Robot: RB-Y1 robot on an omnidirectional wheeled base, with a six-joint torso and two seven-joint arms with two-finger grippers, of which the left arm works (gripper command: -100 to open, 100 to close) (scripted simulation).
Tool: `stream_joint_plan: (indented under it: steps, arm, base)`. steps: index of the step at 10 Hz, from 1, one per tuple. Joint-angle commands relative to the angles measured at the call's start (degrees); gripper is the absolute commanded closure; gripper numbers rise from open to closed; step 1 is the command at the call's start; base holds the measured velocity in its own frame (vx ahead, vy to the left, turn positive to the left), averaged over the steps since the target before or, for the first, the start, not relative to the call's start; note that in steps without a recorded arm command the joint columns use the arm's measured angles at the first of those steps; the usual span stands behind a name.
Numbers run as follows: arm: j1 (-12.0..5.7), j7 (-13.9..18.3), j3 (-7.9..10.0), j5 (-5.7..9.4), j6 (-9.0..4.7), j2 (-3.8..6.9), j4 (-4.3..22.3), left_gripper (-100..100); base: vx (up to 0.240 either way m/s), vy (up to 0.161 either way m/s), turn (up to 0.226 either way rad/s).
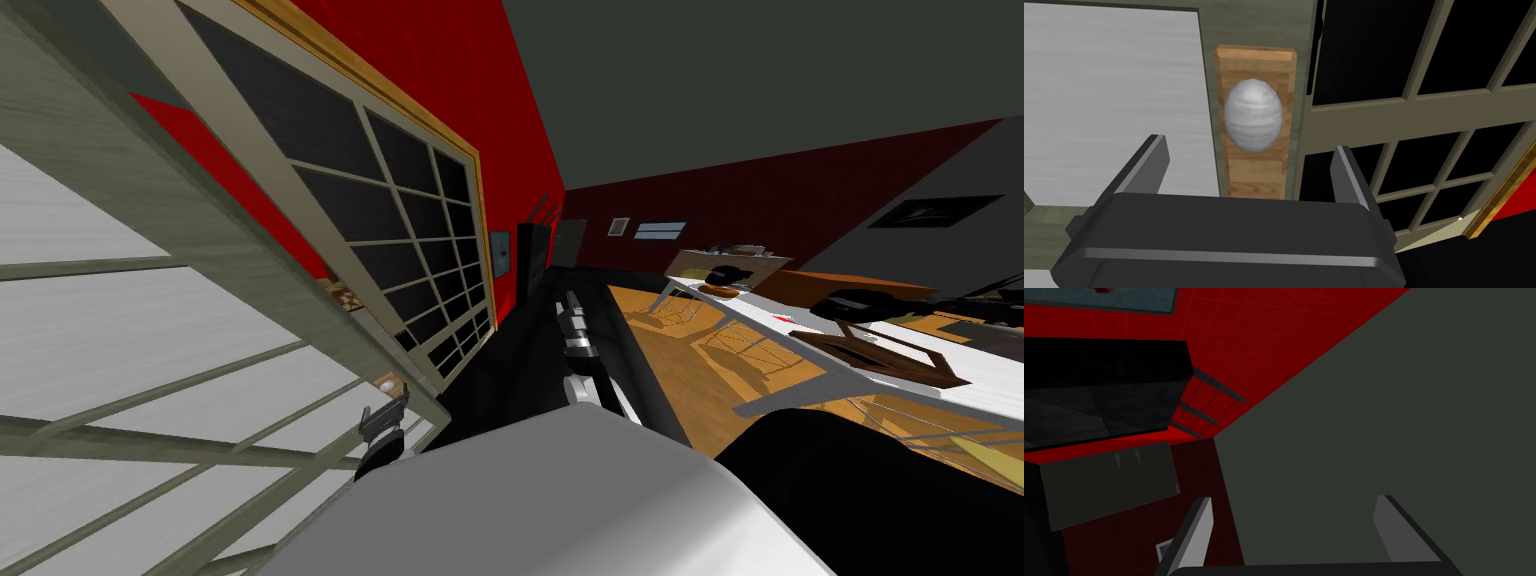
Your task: Pull the door open
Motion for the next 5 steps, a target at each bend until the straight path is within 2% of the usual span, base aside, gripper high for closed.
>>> stream_joint_plan:
  steps: [1,2,3,4,5]
  arm:
    - [0.69,1.9,-0.17,0.18,-0.22,1.47,0.5,-100]
    - [1.34,3.5,-0.31,0.33,-0.44,2.75,0.8,-100]
    - [1.62,4.1,-0.37,0.39,-0.54,3.29,1.0,-100]
    - [2.19,5.4,-0.49,0.53,-0.73,4.4,1.3,-100]
    - [1.71,4.7,-0.44,0.43,-0.82,3.73,1.4,-100]
  base:
    - [0.131,-0.009,-0.026]
    - [0.13,0.01,-0.032]
    - [0.139,0.006,-0.025]
    - [0.167,0.009,-0.03]
    - [0.078,0.008,-0.003]
